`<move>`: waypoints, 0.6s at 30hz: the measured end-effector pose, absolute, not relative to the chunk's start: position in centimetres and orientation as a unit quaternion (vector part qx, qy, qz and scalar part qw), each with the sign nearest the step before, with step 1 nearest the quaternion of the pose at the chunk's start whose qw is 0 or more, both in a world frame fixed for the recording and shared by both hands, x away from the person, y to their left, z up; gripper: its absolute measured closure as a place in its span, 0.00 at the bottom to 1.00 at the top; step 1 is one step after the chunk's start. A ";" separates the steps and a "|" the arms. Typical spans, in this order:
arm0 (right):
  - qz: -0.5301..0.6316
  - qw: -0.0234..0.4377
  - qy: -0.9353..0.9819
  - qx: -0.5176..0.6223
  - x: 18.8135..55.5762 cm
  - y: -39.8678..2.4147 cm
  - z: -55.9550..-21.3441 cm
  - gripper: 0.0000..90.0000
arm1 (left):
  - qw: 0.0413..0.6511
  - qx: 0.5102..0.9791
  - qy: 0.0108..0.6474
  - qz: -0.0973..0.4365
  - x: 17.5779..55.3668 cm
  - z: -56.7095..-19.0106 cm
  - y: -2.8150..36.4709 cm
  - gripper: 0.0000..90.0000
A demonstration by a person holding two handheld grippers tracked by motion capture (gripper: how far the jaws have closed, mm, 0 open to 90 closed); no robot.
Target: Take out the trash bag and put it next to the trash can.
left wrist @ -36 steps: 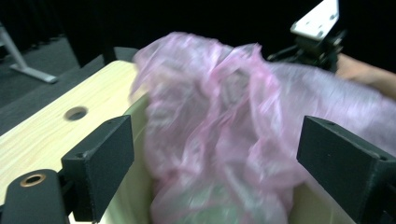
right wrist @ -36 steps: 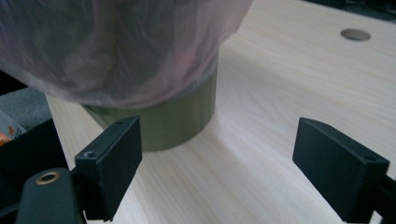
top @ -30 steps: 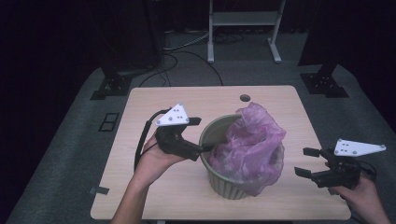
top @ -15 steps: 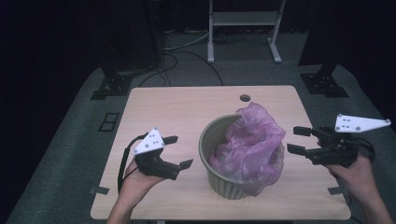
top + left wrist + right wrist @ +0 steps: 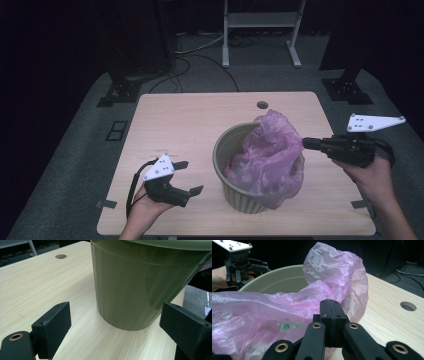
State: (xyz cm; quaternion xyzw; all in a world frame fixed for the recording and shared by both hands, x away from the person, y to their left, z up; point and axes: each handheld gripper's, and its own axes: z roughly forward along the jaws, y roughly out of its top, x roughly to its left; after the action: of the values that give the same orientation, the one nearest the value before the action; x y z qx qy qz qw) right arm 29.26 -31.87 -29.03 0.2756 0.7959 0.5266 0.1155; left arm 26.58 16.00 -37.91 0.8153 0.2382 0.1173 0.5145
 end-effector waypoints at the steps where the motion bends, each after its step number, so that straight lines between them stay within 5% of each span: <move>1: 0.525 0.114 0.797 0.277 29.1 -32.1 -29.0 1.00 | 0.515 0.815 0.239 0.116 26.6 -38.0 15.9 0.10; 13: 0.509 0.055 0.817 0.266 27.7 -33.1 -31.8 0.99 | 0.510 0.819 0.238 0.110 26.6 -38.2 15.7 0.10; 18: 0.517 0.052 0.817 0.249 27.7 -32.8 -32.2 0.77 | 0.514 0.817 0.237 0.108 26.6 -38.1 15.8 0.10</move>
State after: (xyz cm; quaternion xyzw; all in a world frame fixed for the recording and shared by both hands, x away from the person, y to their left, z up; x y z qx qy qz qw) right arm 27.74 -32.79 -32.18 0.2493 0.8171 0.5172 0.0515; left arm 26.62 15.79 -38.14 0.8174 0.2370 0.1080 0.5138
